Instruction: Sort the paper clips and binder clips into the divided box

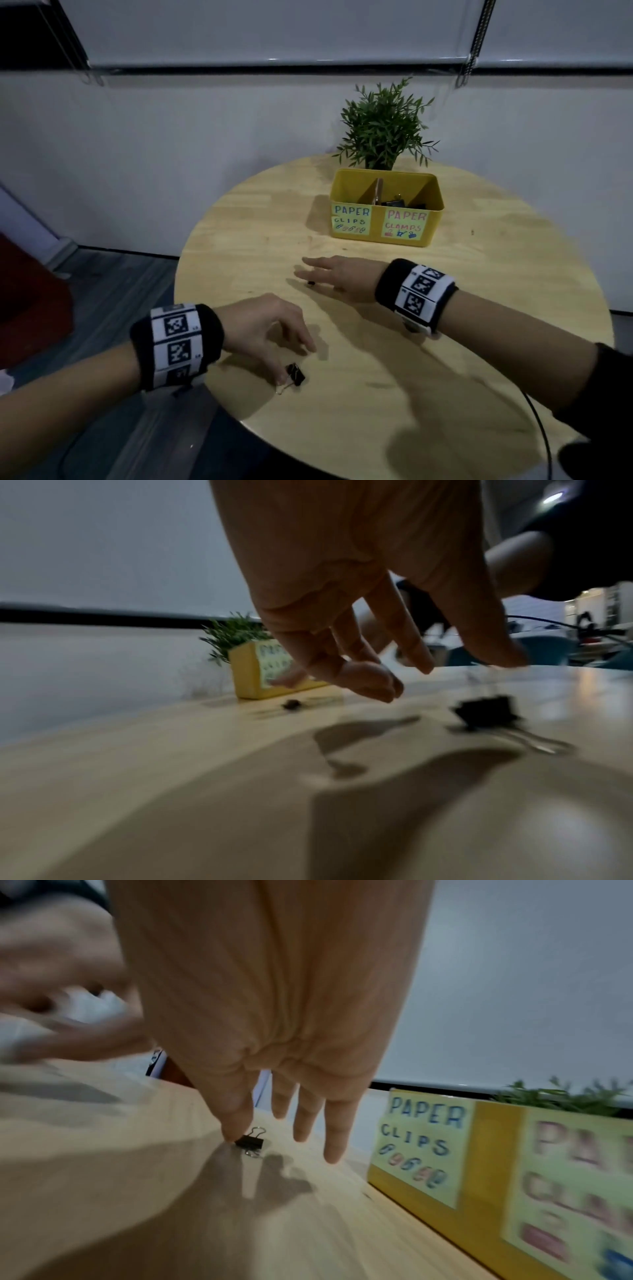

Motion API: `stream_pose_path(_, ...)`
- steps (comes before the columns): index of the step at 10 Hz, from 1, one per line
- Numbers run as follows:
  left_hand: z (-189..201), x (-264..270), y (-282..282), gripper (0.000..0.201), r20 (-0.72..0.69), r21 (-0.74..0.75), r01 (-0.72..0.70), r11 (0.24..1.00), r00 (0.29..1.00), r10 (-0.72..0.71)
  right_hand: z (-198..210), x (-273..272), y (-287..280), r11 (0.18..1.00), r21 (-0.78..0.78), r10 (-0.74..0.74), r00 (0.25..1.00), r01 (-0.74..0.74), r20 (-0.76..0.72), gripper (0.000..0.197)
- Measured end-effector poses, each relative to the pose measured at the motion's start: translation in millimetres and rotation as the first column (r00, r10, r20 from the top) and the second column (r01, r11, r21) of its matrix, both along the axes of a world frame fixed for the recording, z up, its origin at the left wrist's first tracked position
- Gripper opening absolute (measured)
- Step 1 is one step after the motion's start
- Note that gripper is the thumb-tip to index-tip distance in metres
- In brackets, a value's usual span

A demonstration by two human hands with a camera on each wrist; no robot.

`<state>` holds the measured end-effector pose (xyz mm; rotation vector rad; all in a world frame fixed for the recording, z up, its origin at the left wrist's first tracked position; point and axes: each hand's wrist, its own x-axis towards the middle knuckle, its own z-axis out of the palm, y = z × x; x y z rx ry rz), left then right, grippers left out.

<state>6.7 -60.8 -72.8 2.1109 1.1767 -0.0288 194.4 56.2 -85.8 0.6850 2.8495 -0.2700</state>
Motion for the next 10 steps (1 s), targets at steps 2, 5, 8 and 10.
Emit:
stream_pose_path(2,-21,28,-15,0.031,-0.077,0.077,0.154,0.985,0.986,-0.148,-10,-14,5,0.995,0.085,0.043,0.999,-0.046,0.031,0.032)
stream_pose_path(5,5,47,28,0.007,-0.145,0.219,0.097,0.971,0.987,-0.066,13,84,-10,0.969,-0.015,-0.246,0.969,0.246,-0.033,0.009)
stream_pose_path(8,60,102,142,0.018,0.594,0.138,-0.664,0.735,0.649,0.475,106,119,53,0.770,0.111,-0.563,0.751,0.628,-0.346,0.016)
stream_pose_path(10,46,118,187,0.062,0.575,-0.040,-0.684,0.728,0.580,0.576,81,108,86,0.558,-0.075,-0.731,0.447,0.826,-0.515,0.046)
